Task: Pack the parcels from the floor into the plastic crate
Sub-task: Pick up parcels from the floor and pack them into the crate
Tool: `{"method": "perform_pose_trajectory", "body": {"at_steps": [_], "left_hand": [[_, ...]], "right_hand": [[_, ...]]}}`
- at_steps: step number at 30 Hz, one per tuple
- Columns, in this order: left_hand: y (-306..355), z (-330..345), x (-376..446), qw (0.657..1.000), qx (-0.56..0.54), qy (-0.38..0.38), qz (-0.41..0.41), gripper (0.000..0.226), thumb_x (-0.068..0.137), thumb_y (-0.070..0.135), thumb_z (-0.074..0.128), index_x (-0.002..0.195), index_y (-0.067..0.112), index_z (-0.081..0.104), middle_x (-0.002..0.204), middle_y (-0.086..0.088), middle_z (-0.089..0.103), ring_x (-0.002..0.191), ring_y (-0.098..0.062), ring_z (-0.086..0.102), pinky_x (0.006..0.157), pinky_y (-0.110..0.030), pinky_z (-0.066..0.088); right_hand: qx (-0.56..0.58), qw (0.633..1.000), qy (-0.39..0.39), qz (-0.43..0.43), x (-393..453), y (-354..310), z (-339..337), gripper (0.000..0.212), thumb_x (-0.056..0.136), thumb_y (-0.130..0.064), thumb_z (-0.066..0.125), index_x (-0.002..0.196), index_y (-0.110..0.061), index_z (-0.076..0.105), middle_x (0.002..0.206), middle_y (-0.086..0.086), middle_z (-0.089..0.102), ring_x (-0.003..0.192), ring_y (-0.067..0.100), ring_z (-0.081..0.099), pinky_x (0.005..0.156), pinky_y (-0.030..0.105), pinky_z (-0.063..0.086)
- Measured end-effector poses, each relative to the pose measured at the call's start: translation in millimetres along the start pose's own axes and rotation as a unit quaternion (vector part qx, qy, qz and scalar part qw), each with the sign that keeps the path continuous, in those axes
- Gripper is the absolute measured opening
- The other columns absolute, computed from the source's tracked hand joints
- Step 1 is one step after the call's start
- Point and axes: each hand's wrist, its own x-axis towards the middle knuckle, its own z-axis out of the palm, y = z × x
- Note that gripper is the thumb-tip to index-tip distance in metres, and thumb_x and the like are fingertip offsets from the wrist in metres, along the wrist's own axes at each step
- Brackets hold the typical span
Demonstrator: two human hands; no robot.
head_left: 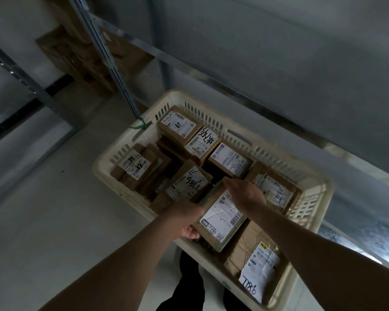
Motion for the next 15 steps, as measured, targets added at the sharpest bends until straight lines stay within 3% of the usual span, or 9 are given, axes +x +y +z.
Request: {"method": "perform_pose_trajectory", "body": {"at_steps": [4, 9, 12, 15], "left_hand": [[-2.8, 0.5, 4.6, 1.0, 0.007, 0.001, -0.006, 0.016, 0.096, 0.019, 0.054, 0.084, 0.009, 0.06, 0.088, -0.015, 0.067, 0.087, -0.028, 0.067, 0.086, -0.038, 0.058], [-5.9, -6.0, 15.3, 1.0, 0.003, 0.007, -0.02, 0.014, 0.096, 0.018, 0.051, 0.086, 0.01, 0.057, 0.088, -0.014, 0.066, 0.082, -0.025, 0.064, 0.087, -0.038, 0.057], [-9.8, -12.7, 21.7, 1.0, 0.003, 0.013, -0.028, 0.016, 0.096, 0.019, 0.052, 0.103, 0.006, 0.058, 0.094, -0.014, 0.066, 0.089, -0.026, 0.064, 0.087, -0.039, 0.057], [-12.7, -17.6, 27.2, 0.999, -0.004, 0.018, -0.03, 0.022, 0.097, 0.017, 0.052, 0.115, 0.005, 0.055, 0.093, -0.013, 0.065, 0.083, -0.024, 0.064, 0.081, -0.037, 0.057]], "right_hand": [[0.002, 1.0, -0.003, -0.001, 1.0, -1.9, 0.4, 0.055, 0.101, -0.057, 0.029, 0.07, -0.019, 0.053, 0.062, 0.0, 0.052, 0.062, 0.019, 0.055, 0.065, 0.033, 0.045], [0.034, 0.999, -0.033, -0.019, 3.8, -11.0, 9.3, 0.054, 0.101, -0.057, 0.029, 0.086, -0.016, 0.061, 0.066, 0.002, 0.056, 0.063, 0.019, 0.058, 0.068, 0.033, 0.049], [0.081, 0.993, -0.072, -0.036, 3.8, -20.1, 15.3, 0.045, 0.103, -0.05, 0.032, 0.088, -0.018, 0.059, 0.082, 0.007, 0.066, 0.074, 0.022, 0.064, 0.068, 0.034, 0.048], [0.144, 0.985, -0.093, -0.033, 3.4, -24.5, 19.7, 0.034, 0.105, -0.04, 0.035, 0.083, -0.026, 0.057, 0.081, 0.001, 0.064, 0.073, 0.018, 0.063, 0.063, 0.029, 0.044]]}}
